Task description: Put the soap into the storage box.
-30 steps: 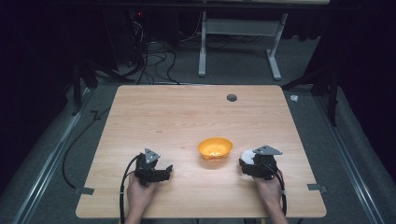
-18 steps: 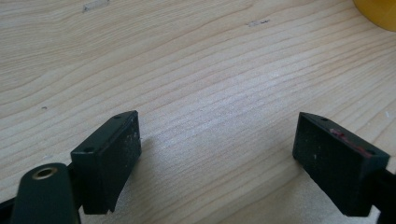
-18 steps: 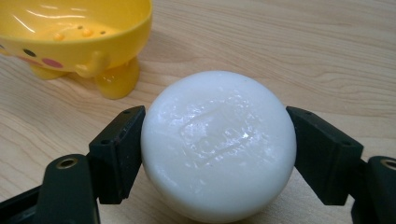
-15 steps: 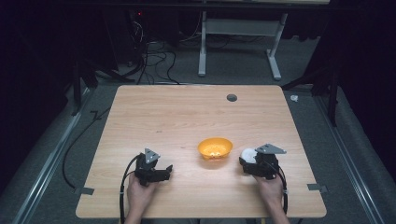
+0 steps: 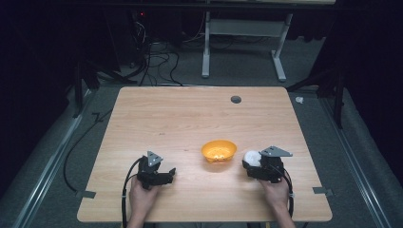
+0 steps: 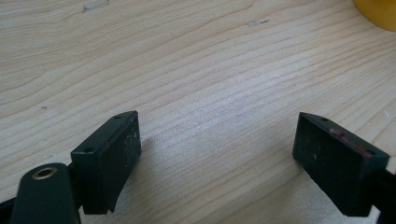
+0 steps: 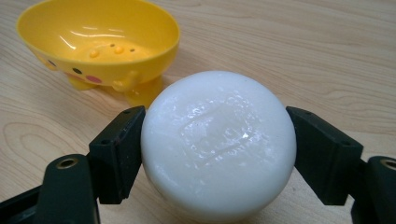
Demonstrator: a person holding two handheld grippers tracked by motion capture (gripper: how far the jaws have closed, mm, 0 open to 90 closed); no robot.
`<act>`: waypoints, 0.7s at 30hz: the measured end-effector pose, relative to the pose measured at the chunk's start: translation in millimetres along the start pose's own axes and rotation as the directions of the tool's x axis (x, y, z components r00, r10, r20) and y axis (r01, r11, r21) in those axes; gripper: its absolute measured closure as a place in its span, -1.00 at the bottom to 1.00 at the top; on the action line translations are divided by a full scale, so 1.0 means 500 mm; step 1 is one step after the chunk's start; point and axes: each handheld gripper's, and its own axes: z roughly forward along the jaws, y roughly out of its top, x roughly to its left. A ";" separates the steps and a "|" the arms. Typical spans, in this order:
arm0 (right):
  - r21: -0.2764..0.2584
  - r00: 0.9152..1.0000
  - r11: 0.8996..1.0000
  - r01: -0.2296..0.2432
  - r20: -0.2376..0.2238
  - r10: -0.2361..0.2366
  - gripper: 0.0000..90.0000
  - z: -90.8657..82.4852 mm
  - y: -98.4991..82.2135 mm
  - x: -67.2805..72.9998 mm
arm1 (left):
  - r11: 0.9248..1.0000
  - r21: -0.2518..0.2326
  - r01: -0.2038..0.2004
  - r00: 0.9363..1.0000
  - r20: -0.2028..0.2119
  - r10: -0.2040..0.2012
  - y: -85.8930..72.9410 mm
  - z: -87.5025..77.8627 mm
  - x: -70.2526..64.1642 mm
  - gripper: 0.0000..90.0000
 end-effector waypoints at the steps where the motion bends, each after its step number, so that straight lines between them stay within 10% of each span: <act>1: -0.005 1.000 1.000 -0.002 -0.004 0.002 -0.45 -0.001 0.001 0.000 | 1.000 0.000 0.000 1.000 0.000 0.000 0.000 0.000 0.000 -0.65; 21: -0.049 0.996 0.998 0.045 -0.072 -0.049 -0.45 -0.037 0.068 0.025 | 1.000 0.000 0.000 1.000 0.000 0.000 0.000 0.000 0.000 -0.65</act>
